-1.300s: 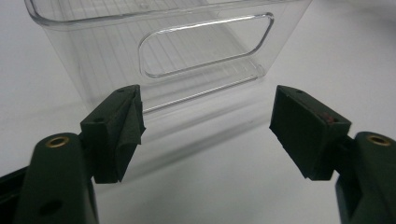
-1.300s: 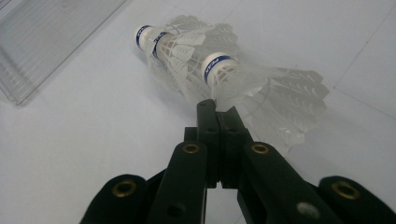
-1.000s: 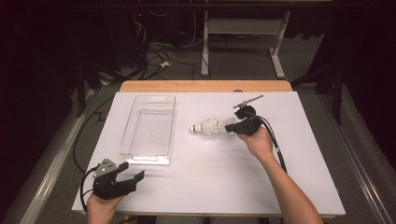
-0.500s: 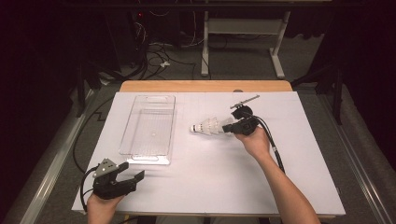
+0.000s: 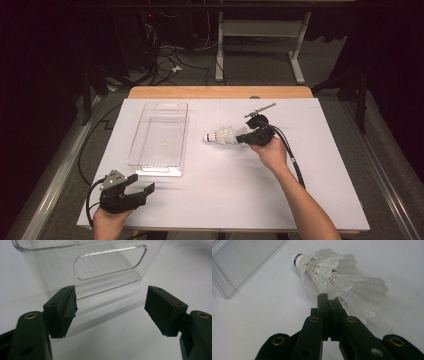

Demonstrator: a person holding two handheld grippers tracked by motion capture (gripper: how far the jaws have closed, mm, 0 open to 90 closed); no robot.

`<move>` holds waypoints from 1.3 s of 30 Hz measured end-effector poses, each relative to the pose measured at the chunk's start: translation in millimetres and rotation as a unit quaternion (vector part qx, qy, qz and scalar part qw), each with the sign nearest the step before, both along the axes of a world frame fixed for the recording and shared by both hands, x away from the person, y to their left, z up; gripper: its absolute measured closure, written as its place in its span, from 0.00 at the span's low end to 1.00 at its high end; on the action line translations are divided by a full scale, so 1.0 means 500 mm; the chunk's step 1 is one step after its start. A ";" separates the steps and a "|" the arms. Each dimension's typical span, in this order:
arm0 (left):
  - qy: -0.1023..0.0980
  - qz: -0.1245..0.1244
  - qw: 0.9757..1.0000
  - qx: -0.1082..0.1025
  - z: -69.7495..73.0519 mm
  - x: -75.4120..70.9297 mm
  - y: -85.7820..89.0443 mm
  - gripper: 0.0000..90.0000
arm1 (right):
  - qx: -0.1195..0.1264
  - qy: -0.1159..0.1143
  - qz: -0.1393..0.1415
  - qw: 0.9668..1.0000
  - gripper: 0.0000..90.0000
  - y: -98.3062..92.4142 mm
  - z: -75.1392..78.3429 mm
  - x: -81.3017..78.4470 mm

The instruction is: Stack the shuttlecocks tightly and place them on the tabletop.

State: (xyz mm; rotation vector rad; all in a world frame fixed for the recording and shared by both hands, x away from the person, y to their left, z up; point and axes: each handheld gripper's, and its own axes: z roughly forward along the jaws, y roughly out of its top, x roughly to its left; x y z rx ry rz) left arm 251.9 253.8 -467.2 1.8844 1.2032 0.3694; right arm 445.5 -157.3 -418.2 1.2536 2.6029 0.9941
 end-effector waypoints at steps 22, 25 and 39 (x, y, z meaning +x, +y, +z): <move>0.001 -0.001 1.000 0.000 0.000 0.000 0.000 0.30 | 0.012 0.002 0.022 1.000 1.00 0.019 -0.008 -0.009; 0.002 -0.001 1.000 0.000 0.000 0.000 0.000 0.30 | 0.013 0.003 0.025 1.000 1.00 0.023 -0.008 -0.011; 0.004 -0.003 1.000 0.001 -0.001 0.001 -0.001 0.30 | 0.010 -0.007 0.016 1.000 1.00 0.021 -0.018 -0.002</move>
